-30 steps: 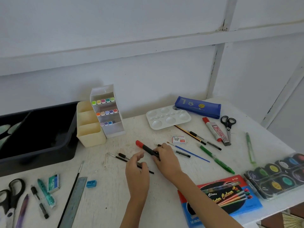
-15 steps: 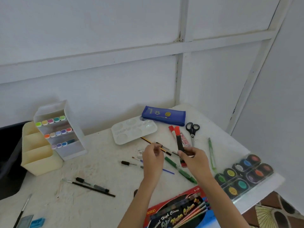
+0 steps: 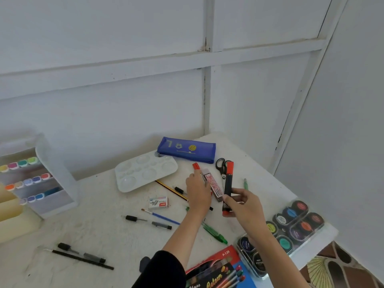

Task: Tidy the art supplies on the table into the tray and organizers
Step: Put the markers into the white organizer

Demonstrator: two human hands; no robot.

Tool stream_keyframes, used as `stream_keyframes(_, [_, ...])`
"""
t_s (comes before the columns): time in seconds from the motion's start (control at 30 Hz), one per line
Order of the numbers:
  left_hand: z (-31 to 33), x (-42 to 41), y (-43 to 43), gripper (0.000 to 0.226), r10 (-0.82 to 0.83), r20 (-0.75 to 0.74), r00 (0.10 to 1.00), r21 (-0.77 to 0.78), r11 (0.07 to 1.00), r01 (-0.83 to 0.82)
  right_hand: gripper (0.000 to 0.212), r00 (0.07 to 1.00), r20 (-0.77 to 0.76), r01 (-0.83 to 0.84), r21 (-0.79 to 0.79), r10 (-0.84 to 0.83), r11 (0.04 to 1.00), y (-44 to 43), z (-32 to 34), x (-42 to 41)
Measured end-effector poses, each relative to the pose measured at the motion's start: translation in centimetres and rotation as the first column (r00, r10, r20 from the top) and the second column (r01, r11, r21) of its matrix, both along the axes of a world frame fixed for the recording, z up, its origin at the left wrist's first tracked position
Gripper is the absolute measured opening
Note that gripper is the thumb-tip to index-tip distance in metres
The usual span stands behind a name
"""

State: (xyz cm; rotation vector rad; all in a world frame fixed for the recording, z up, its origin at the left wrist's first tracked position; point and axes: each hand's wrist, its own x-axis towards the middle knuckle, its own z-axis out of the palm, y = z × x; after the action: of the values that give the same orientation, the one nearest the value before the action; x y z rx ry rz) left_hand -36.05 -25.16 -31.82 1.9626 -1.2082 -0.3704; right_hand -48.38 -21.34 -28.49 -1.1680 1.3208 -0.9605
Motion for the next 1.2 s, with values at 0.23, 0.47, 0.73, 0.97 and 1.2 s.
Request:
stream_keyframes(0.23, [1.8,1.1,1.2,0.063,0.117,-0.257,0.959,0.021,0.993,-0.115,0.028,0.999,-0.005,-0.05,0.011,0.051,0.999,0.2,-0.3,1.5])
stream_keyframes(0.47, [4.4,4.5,6.9,0.031,0.214,-0.643,0.735,0.032,0.967,-0.253,0.043,0.989,0.052,-0.138,-0.029,0.14,0.99,1.7,0.7,4.8])
stream_keyframes(0.73, [5.9,9.8,17.5,0.025,0.322,-0.675,0.664,-0.048,0.878,-0.476,0.023,0.896,0.217,-0.421,0.14,0.387,0.896,6.3,1.5,12.1])
stream_keyframes(0.97, [7.8,14.3,27.1,0.013,0.488,-0.584,0.649,-0.157,0.717,-0.679,0.022,0.717,0.195,-0.694,0.098,0.669,0.714,13.6,2.3,19.4])
stream_keyframes(1.2, [6.4,18.2,35.6,0.031,0.604,-0.571,0.557,-0.173,0.575,-0.8,0.02,0.488,-0.007,-0.873,0.023,0.873,0.488,21.3,2.1,26.1])
